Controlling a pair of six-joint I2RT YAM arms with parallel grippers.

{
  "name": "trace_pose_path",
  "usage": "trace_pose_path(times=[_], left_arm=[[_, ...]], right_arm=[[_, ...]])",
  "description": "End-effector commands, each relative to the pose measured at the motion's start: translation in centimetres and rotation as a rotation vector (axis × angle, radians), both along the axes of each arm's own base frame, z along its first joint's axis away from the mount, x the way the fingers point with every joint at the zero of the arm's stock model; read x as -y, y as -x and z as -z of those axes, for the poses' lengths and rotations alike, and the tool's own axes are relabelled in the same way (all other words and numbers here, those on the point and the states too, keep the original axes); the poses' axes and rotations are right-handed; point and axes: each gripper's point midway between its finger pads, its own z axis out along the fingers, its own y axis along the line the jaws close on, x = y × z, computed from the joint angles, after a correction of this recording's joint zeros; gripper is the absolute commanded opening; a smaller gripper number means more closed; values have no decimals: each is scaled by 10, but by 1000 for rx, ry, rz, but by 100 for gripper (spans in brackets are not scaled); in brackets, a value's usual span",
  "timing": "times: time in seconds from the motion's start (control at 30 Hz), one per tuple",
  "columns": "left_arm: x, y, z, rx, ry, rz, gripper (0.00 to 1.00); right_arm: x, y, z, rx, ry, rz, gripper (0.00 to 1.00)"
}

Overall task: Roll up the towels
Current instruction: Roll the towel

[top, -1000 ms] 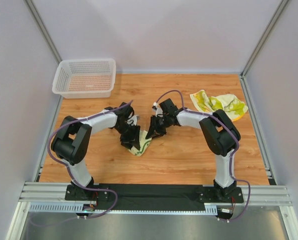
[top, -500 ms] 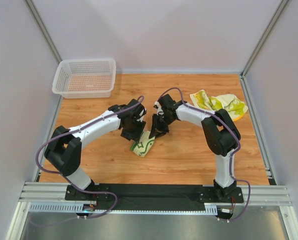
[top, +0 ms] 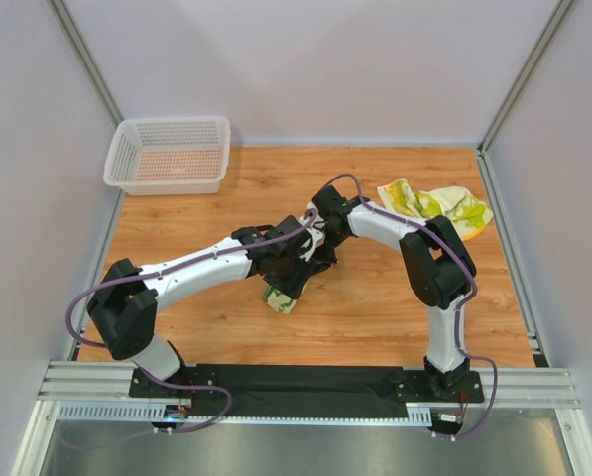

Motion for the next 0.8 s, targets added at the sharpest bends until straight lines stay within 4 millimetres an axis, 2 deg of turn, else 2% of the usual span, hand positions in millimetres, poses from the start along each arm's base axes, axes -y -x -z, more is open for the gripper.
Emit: trace_pose_path(times=[0.0, 0.1, 0.2, 0.5, 0.6, 0.7, 0.77], left_arm=[[1, 9, 26, -54, -33, 28, 56], [-8, 13, 44, -76, -75, 15, 56], [-13, 15, 54, -78, -93, 14, 56], [-26, 12, 69, -65, -157, -15, 58], [-36, 9, 76, -33, -198, -43, 64], [-46, 9, 85, -26, -232, -58, 65], [-48, 10, 92, -32, -244, -55, 60]], right_arm=[[-6, -3, -5, -7, -2, 5, 4], [-7, -3, -6, -5, -5, 6, 4], [-8, -3, -9, -6, -12, 4, 4], [-9, -1, -10, -19, -23, -16, 4], [-10, -1, -10, -27, -23, -32, 5], [-10, 1, -8, -42, -22, -44, 10], [-10, -1, -9, -47, -26, -49, 17]])
